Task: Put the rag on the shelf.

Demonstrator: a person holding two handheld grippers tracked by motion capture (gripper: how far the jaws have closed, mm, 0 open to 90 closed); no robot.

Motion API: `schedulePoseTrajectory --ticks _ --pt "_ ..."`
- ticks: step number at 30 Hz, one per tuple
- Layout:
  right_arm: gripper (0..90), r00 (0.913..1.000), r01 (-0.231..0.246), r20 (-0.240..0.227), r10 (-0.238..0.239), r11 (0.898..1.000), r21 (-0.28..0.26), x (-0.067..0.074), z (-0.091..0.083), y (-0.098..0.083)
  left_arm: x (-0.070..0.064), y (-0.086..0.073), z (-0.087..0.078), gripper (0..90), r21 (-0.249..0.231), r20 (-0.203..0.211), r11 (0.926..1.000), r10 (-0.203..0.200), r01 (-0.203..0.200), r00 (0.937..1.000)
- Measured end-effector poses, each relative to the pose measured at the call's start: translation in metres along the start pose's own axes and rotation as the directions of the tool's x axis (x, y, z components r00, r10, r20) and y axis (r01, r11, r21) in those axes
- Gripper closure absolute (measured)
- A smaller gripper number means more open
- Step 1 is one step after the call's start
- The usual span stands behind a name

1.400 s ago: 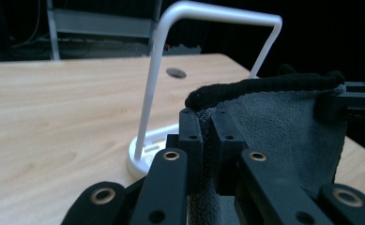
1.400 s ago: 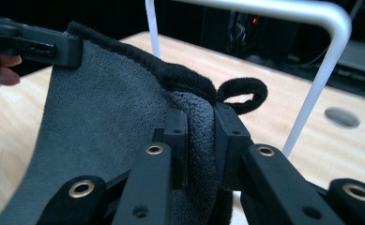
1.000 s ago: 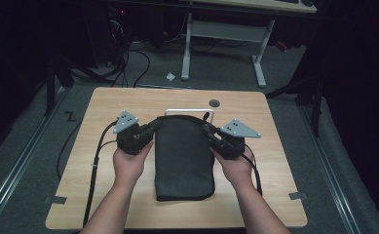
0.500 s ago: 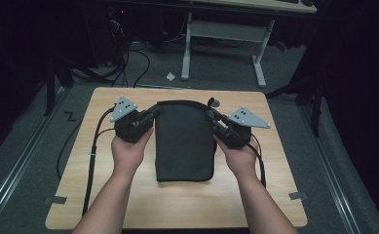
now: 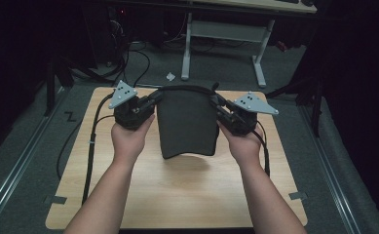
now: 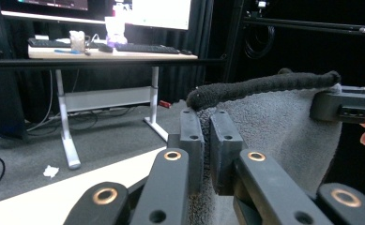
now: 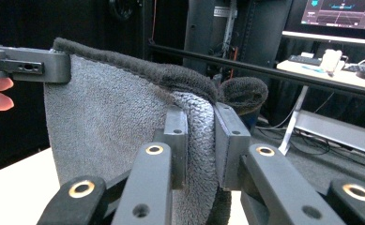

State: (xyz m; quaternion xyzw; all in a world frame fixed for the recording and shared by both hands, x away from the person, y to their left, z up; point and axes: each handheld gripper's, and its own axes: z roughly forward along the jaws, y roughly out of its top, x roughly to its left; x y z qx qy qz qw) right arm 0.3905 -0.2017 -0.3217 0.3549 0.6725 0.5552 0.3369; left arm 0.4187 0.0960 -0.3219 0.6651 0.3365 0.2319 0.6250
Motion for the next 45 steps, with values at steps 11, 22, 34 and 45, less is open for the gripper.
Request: schedulePoseTrajectory --ticks 11,22,34,45 --pt "78.3 0.9998 0.013 0.012 -0.013 1.000 0.004 -0.009 0.012 0.010 0.010 0.008 0.017 85.2 0.006 -0.017 0.9997 0.025 -0.025 0.9995" --pt "78.3 0.9997 -0.014 0.021 0.013 0.999 0.045 -0.031 0.044 0.007 0.030 0.015 0.050 85.1 0.054 -0.042 0.9971 0.055 -0.053 0.9976" --pt "78.1 0.9998 0.012 0.017 -0.014 0.997 0.074 -0.053 0.078 0.005 0.058 0.007 0.084 84.7 0.088 -0.072 0.9956 0.039 -0.032 0.9966" --pt "78.0 0.9994 0.035 0.001 -0.035 0.984 0.176 -0.069 0.105 -0.025 0.075 -0.025 0.109 84.8 0.221 -0.060 0.9752 0.006 0.008 0.9982"
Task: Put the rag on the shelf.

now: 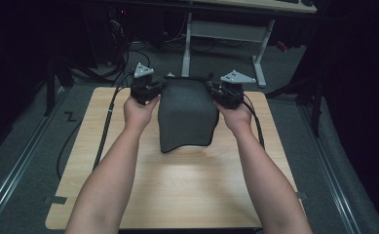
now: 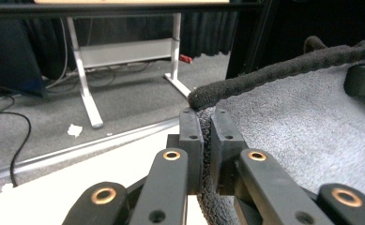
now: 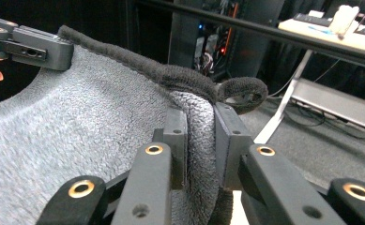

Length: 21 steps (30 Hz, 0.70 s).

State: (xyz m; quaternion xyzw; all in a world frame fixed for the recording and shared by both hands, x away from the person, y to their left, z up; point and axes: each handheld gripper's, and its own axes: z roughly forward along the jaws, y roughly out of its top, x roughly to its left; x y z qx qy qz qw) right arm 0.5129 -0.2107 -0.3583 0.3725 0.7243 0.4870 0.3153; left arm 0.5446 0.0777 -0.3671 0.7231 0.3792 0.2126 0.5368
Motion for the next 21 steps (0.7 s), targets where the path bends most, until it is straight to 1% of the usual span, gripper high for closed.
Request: schedulePoseTrajectory --ticks 3,5,7,8,10,12,14,15,20,21 --pt "78.0 0.9999 -0.006 -0.010 0.006 1.000 0.020 -0.003 0.003 -0.009 0.001 -0.010 0.006 85.0 0.039 0.000 0.9991 -0.015 0.015 0.9999" --pt "78.1 0.9999 0.000 -0.012 0.000 0.999 0.036 -0.004 0.005 -0.012 0.001 -0.016 0.010 85.1 0.061 0.004 0.9974 -0.038 0.037 0.9993" --pt "78.2 0.9999 0.010 -0.007 -0.010 0.998 0.056 -0.004 0.007 -0.017 0.002 -0.023 0.012 85.1 0.072 0.012 0.9958 -0.057 0.056 0.9983" --pt "78.3 0.9999 0.007 -0.009 -0.006 0.998 0.060 -0.004 0.008 -0.018 0.003 -0.027 0.013 85.2 0.076 0.019 0.9949 -0.068 0.066 0.9975" --pt "78.3 0.9998 -0.013 -0.015 0.014 0.998 0.064 -0.006 0.008 -0.021 0.003 -0.030 0.015 85.2 0.086 0.028 0.9938 -0.073 0.070 0.9969" --pt "78.3 0.9995 -0.026 -0.014 0.027 0.997 0.070 -0.007 0.008 -0.023 0.001 -0.033 0.016 85.4 0.095 0.030 0.9934 -0.067 0.064 0.9973" --pt "78.3 0.9996 -0.024 -0.014 0.025 0.997 0.079 -0.008 0.009 -0.025 0.001 -0.035 0.016 85.5 0.098 0.035 0.9930 -0.070 0.066 0.9969" --pt "78.2 0.9993 -0.031 -0.017 0.033 0.996 0.086 -0.009 0.009 -0.026 0.000 -0.037 0.017 85.6 0.105 0.035 0.9924 -0.069 0.064 0.9970" --pt "78.2 0.9989 -0.037 -0.026 0.040 0.993 0.116 -0.010 0.014 -0.034 0.000 -0.047 0.019 85.7 0.130 0.042 0.9884 -0.083 0.077 0.9956" --pt "78.2 0.9986 -0.041 -0.029 0.045 0.992 0.119 -0.010 0.014 -0.036 0.000 -0.049 0.019 85.7 0.135 0.043 0.9880 -0.081 0.075 0.9958"
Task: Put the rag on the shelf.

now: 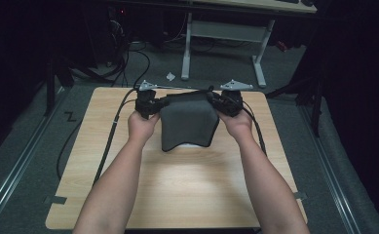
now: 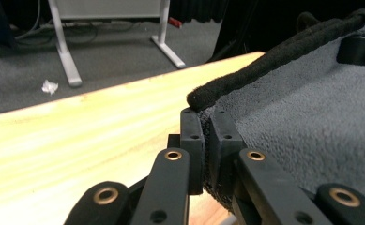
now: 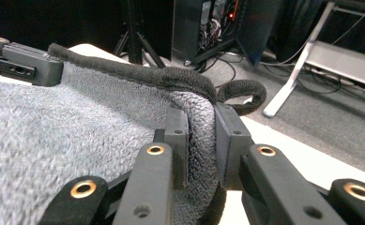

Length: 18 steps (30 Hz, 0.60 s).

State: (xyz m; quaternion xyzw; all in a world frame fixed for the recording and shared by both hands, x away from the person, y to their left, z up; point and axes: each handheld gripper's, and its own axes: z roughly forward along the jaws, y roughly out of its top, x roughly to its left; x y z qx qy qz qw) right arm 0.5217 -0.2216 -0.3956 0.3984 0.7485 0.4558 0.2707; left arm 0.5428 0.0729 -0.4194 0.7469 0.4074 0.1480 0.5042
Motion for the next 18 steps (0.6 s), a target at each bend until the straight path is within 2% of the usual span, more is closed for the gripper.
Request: schedulePoseTrajectory --ticks 2,5,12,18 --pt "78.2 1.0000 -0.004 -0.004 0.004 1.000 0.004 -0.001 0.002 -0.004 0.000 -0.003 0.001 85.7 0.009 0.003 1.0000 0.001 -0.001 1.0000" --pt "78.0 0.9988 -0.042 -0.025 0.042 0.999 0.007 -0.003 0.002 -0.008 0.001 -0.006 0.001 85.7 0.006 0.009 1.0000 -0.008 0.008 0.9999" --pt "77.8 0.9959 -0.071 -0.054 0.072 0.997 0.026 -0.005 0.007 -0.013 0.004 -0.021 0.006 85.7 0.024 0.030 0.9992 -0.033 0.032 0.9990" --pt "77.3 0.9932 -0.094 -0.064 0.097 0.994 0.049 -0.008 0.013 -0.026 0.005 -0.029 0.009 85.7 0.039 0.039 0.9987 -0.034 0.032 0.9987"
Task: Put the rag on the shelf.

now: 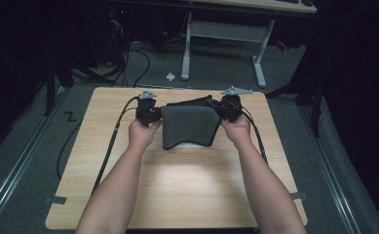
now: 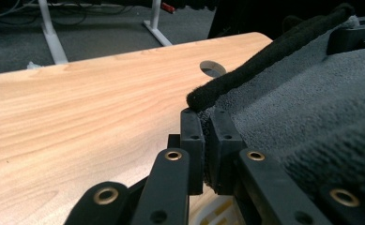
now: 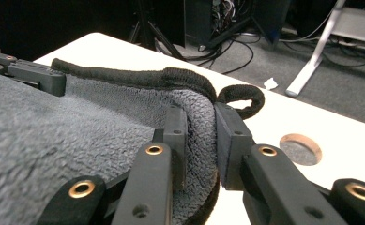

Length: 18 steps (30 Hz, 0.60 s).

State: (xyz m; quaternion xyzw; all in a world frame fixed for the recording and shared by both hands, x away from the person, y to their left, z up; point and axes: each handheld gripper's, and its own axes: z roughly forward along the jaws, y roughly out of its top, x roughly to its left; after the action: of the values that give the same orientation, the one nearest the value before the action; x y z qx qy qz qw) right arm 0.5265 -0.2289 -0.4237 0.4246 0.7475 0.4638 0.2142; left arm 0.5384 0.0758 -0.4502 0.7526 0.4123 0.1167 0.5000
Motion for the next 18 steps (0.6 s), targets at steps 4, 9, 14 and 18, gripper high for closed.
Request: schedulePoseTrajectory --ticks 4,9,14,18 --pt "75.1 0.9994 -0.032 -0.012 0.032 0.999 -0.001 -0.001 0.002 -0.005 0.001 -0.004 0.000 85.6 0.006 0.016 1.0000 0.000 0.000 0.9999" --pt "67.2 0.9973 -0.072 -0.015 0.072 0.997 0.003 -0.005 0.003 -0.007 0.002 -0.009 -0.001 85.3 0.012 0.026 0.9999 -0.008 0.007 0.9996" --pt "53.9 0.9939 -0.100 0.046 0.100 0.995 -0.004 -0.011 0.000 -0.008 0.003 -0.014 -0.002 84.9 0.031 0.029 0.9995 0.000 -0.001 0.9996" --pt "48.9 0.9916 -0.085 0.098 0.085 0.996 0.000 -0.017 -0.010 -0.008 0.005 -0.016 -0.003 82.3 0.032 0.026 0.9995 -0.002 0.001 0.9997"
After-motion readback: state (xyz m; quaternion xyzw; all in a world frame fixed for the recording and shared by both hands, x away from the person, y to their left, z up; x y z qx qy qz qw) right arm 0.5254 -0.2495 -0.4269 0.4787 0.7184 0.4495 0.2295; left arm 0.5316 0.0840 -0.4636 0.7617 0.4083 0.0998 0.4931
